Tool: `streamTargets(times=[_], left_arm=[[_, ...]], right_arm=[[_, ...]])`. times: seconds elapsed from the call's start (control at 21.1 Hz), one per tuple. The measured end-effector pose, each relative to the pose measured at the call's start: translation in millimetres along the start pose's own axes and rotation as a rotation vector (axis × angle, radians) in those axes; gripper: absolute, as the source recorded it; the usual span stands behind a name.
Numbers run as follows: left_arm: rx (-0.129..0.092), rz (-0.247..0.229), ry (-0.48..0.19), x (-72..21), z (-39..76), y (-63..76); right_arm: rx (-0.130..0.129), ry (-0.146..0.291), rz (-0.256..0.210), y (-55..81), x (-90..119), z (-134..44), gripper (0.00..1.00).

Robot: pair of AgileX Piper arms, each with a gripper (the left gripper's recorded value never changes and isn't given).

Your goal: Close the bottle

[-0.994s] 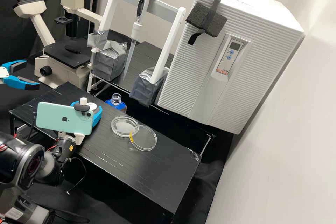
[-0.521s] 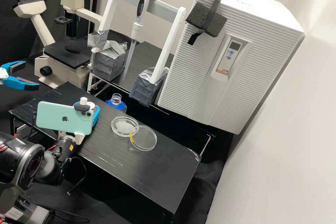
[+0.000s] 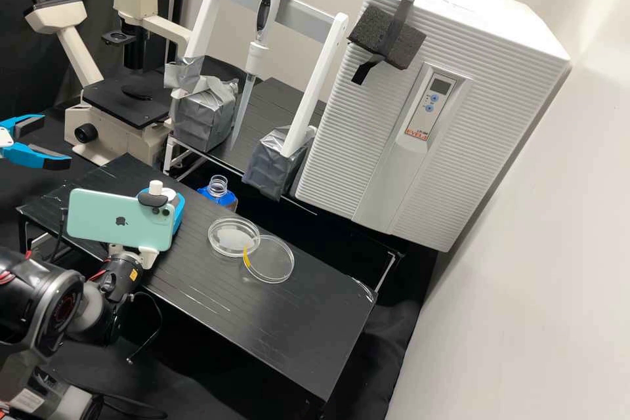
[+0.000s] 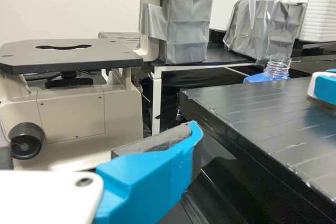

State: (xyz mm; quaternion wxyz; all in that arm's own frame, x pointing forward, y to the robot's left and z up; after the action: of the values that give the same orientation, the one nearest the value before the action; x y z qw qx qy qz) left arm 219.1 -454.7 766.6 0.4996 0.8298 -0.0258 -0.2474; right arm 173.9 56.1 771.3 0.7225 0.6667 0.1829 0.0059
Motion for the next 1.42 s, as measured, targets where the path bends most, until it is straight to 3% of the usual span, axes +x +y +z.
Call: streamTargets(times=[0.19, 0.43, 0.66, 0.8, 1.04, 1.42], left_arm=[[0.0, 0.0, 0.0, 0.0, 0.0, 0.0], [-0.001, 0.0, 0.003, -0.4, -0.6, 0.0], [-0.015, -0.006, 0.049, -9.6, -6.4, -3.1], [-0.018, 0.012, 0.095, -18.3, -12.4, -0.9], [-0.02, 0.033, 0.145, -27.1, -18.5, 1.7], [-0.016, 0.026, 0.116, -24.8, -12.9, 0.7]], right_arm=[[-0.008, 0.012, 0.031, 8.3, 8, -2.1, 0.0], [-0.014, -0.022, 0.09, 26.2, 30, 5.4, 0.0], [-0.053, -0.013, 0.134, 42.1, 56, 6.2, 0.0], [-0.056, -0.005, 0.148, 47.5, 67, 6.0, 0.0], [-0.057, -0.027, 0.156, 51.4, 75, 13.6, 0.0], [-0.042, -0.062, 0.132, 47.6, 82, 23.4, 0.0]])
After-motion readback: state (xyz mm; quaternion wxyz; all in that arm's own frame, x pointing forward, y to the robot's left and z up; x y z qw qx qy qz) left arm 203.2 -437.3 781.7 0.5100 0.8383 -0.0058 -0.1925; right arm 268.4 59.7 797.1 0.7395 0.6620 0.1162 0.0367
